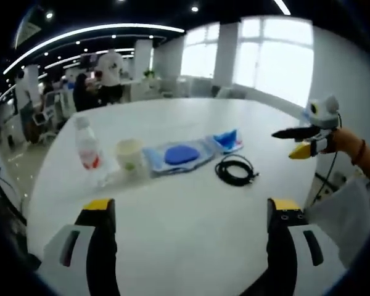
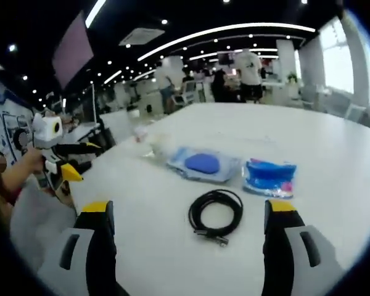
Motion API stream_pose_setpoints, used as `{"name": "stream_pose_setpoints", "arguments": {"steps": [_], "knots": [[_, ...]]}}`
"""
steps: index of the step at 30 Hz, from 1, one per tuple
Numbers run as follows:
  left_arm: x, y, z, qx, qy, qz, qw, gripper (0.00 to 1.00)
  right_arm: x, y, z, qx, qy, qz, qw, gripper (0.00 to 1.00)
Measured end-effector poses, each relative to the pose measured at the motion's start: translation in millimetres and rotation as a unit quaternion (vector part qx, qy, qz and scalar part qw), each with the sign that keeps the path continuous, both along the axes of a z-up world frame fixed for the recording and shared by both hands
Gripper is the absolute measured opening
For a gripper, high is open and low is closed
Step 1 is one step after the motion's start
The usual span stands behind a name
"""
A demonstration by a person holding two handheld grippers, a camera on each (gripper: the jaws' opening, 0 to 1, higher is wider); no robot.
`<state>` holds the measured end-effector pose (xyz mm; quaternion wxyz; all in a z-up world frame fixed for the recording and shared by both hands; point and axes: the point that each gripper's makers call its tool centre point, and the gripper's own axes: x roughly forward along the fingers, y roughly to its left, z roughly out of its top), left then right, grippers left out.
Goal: Arrange the tabletop items into an orderly group along one side of the table until the central work area is clear of visible clutter.
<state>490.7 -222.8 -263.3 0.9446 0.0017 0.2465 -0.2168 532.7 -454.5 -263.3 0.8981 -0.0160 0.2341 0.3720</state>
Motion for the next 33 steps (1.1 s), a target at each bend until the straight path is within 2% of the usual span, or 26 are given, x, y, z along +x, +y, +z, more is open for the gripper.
{"name": "stream_pose_setpoints", "arguments": {"steps": [8, 13, 18, 24, 33], "knots": [[-19.1, 2.7, 4.5, 0.003, -0.012, 0.014, 0.9998, 0.99, -20.5, 3.4, 3.8, 0.000, -0.013, 0.008, 0.9999, 1.00], [-25.8, 3.7, 0.0, -0.001, -0.011, 0.018, 0.9998, 0.99, -31.1, 0.2, -1.3, 0.010, -0.003, 0.001, 0.9999, 1.00], [-30.9, 3.0, -4.3, -0.010, -0.012, 0.024, 0.9996, 0.99, -39.5, -1.8, -4.0, 0.015, -0.001, -0.004, 0.9999, 1.00], [-36.0, 1.8, -10.9, -0.003, -0.015, 0.025, 0.9996, 0.99, -46.5, -4.4, -9.7, -0.006, -0.010, -0.007, 0.9999, 1.00], [-37.0, 3.6, -14.2, -0.001, -0.016, 0.031, 0.9994, 0.99, -53.4, -0.7, -15.8, 0.008, -0.007, -0.022, 0.9997, 1.00]]}}
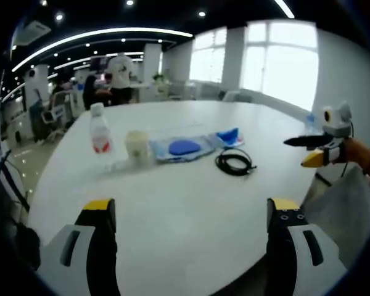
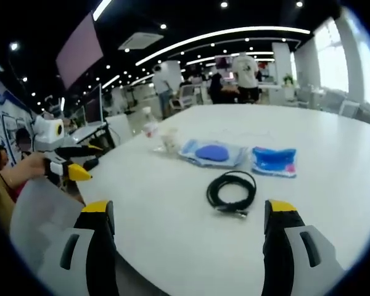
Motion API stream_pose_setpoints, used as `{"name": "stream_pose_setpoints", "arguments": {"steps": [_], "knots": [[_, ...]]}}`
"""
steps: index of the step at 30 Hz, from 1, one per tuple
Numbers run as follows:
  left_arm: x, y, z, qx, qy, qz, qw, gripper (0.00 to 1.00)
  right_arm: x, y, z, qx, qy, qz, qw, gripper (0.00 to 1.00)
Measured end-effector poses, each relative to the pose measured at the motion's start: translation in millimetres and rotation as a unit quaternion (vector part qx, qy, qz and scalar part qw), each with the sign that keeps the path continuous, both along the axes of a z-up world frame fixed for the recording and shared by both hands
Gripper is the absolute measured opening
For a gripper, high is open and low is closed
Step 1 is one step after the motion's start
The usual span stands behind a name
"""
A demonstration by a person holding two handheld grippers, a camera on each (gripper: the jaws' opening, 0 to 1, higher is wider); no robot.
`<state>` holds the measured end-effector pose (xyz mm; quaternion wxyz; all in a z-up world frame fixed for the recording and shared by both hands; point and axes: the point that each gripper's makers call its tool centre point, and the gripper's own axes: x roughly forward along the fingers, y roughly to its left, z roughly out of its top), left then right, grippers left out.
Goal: Arrange the tabletop items into an orderly group along one side of the table until the central work area is clear of visible clutter.
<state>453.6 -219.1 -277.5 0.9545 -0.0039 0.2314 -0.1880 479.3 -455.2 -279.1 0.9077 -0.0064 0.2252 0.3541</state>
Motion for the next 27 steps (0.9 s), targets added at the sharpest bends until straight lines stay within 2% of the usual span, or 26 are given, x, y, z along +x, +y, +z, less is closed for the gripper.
{"name": "stream_pose_setpoints", "arguments": {"steps": [5, 10, 18, 21, 27], "knots": [[-0.9, -0.4, -0.6, 0.006, -0.001, 0.000, 1.0000, 0.99, -0.7, 0.8, 0.7, 0.010, -0.007, -0.012, 0.9999, 1.00], [-1.3, -0.1, 0.2, 0.005, -0.001, 0.001, 1.0000, 0.99, -1.3, -0.2, -2.3, 0.002, -0.002, -0.010, 0.9999, 1.00], [-2.2, 4.3, -1.3, 0.008, 0.004, 0.013, 0.9999, 0.98, -2.9, 4.6, 5.8, 0.001, -0.009, -0.017, 0.9998, 1.00], [-4.3, 4.3, -6.4, 0.014, 0.017, 0.013, 0.9997, 0.98, -3.5, 3.6, 0.3, -0.016, -0.008, -0.013, 0.9998, 1.00], [-1.9, 3.8, -4.1, 0.010, 0.013, 0.014, 0.9998, 0.98, -2.9, 2.7, -2.3, -0.031, -0.010, -0.014, 0.9994, 1.00]]}}
